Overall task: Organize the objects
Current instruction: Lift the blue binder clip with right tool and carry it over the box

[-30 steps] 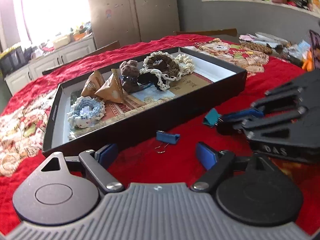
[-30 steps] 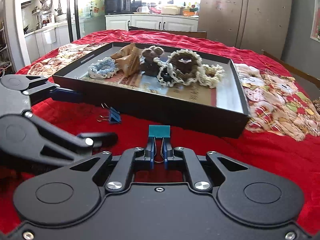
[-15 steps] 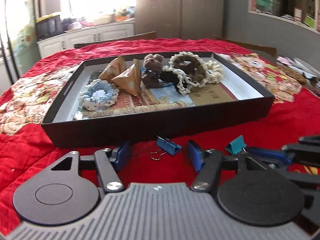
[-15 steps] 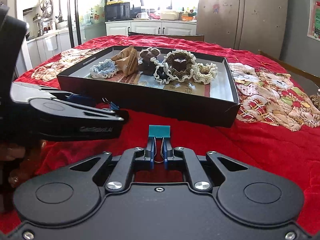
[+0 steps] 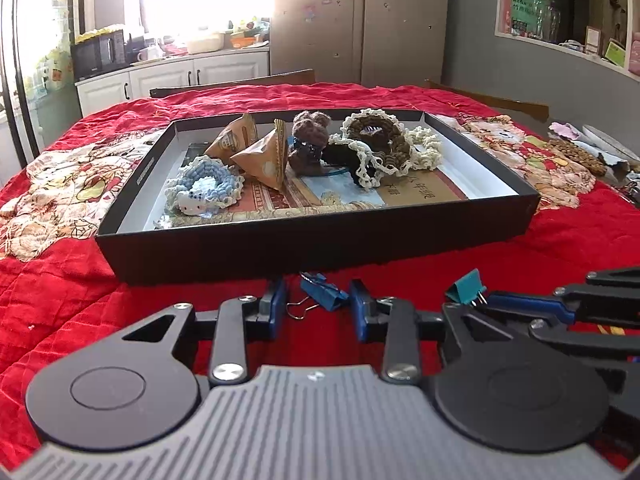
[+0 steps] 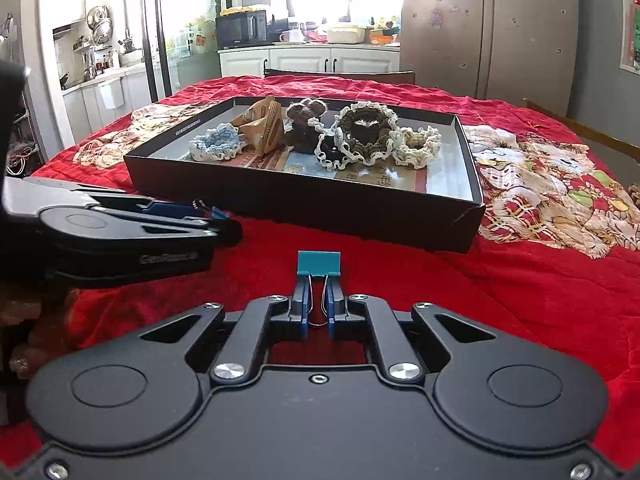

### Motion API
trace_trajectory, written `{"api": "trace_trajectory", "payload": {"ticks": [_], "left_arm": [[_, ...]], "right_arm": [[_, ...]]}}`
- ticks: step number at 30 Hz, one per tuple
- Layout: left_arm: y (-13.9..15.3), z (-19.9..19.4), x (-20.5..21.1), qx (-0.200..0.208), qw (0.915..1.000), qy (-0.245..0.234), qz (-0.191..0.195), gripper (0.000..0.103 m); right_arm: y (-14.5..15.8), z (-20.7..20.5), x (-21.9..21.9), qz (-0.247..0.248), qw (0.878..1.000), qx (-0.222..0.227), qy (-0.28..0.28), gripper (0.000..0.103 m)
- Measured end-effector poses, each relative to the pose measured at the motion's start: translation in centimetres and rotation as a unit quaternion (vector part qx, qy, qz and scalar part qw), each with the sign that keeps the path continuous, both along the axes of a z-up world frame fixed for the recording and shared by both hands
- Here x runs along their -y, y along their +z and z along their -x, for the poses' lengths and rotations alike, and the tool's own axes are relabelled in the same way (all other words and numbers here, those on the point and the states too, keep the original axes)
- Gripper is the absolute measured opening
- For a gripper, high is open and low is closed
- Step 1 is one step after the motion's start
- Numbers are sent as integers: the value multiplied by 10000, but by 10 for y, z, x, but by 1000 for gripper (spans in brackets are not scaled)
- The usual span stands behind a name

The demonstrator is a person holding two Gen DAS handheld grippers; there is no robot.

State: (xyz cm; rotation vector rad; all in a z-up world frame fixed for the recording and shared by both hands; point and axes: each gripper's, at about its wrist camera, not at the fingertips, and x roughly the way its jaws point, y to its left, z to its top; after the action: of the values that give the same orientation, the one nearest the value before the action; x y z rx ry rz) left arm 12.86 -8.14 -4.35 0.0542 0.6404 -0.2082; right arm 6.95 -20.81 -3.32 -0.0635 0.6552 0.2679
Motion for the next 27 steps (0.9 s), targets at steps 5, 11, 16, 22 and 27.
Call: {"api": "trace_trajectory", "payload": {"ticks": [5,11,16,22,27], "left_arm": [[3,8,-9,-32,10000,-52,71,37],[13,19,-20,35,9999,-74,146,37],[24,26,-28,173,9997,-64,188,37],[35,34,-37,361,9992,-72,181,37],[41,36,-41,467,9987,-97,184,37]], "right_arm": [[5,4,-4,67,9999,88,58,8],[15,11,-7,111,9996,224,99,8],[26,16,-8,116,9992,366,108,8],[38,23,-8,90,9984,544,152,8],[50,27,-5,47,9976,687,111,8]]}}
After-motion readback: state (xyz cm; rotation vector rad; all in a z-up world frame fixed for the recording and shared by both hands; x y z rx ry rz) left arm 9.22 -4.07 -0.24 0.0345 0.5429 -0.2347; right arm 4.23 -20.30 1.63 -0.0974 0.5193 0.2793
